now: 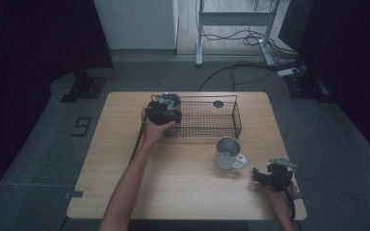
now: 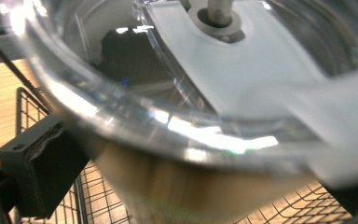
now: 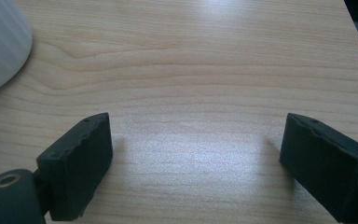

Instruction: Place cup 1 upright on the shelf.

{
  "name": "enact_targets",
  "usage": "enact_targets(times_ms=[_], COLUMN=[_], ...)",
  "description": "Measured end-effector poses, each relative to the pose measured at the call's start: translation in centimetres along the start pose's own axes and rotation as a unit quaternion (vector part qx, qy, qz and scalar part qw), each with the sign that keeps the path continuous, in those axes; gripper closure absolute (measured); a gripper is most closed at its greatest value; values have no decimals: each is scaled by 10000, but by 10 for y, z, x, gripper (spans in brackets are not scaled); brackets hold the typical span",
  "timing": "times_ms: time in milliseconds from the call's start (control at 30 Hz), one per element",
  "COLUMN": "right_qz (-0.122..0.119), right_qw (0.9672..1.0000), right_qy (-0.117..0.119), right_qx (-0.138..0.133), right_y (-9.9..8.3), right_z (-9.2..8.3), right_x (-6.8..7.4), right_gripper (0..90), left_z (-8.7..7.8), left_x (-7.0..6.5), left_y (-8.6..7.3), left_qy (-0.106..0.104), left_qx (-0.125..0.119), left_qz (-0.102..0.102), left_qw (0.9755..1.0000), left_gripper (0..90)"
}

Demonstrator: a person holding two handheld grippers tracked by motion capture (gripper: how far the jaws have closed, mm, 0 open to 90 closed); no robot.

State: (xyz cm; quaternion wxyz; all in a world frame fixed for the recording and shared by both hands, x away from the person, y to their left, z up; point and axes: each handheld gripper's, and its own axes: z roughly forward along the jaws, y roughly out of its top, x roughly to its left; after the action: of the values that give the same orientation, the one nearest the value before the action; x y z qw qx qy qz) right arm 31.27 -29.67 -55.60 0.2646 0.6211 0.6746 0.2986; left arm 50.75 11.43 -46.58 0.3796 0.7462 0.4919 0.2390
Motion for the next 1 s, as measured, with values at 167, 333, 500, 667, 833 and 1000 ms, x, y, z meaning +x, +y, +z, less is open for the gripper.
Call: enact_targets(times_ms=[167,333,500,667,833,1000], right_qz=[0,2,1,2,2,1], right_qw=[10000,10000,10000,10000,10000,10000], right_qy=[-1,-2,-2,-1,0,-2], right_qx=[-1,0,0,-1,0,-1], right_y=[0,0,0,0,0,0], right_z=[0,0,0,0,0,0], right_x=[0,0,0,0,0,0], right_gripper=[89,89,89,89,89,90], left_z=[-7,-15,-22,-34,-42,-53], left_x=[-1,0,0,1,5,7], left_y=[-3,-6,-9,-12,-16,-24], left_qy=[48,-9,-30,3,-33,-18], left_qx=[-23,-117,-175,-274,-271,-298], left_qz=[60,57,21,72,31,-1], left_qw=[10000,9999,9998,9996,9996,9996], left_gripper=[0,0,0,0,9,43])
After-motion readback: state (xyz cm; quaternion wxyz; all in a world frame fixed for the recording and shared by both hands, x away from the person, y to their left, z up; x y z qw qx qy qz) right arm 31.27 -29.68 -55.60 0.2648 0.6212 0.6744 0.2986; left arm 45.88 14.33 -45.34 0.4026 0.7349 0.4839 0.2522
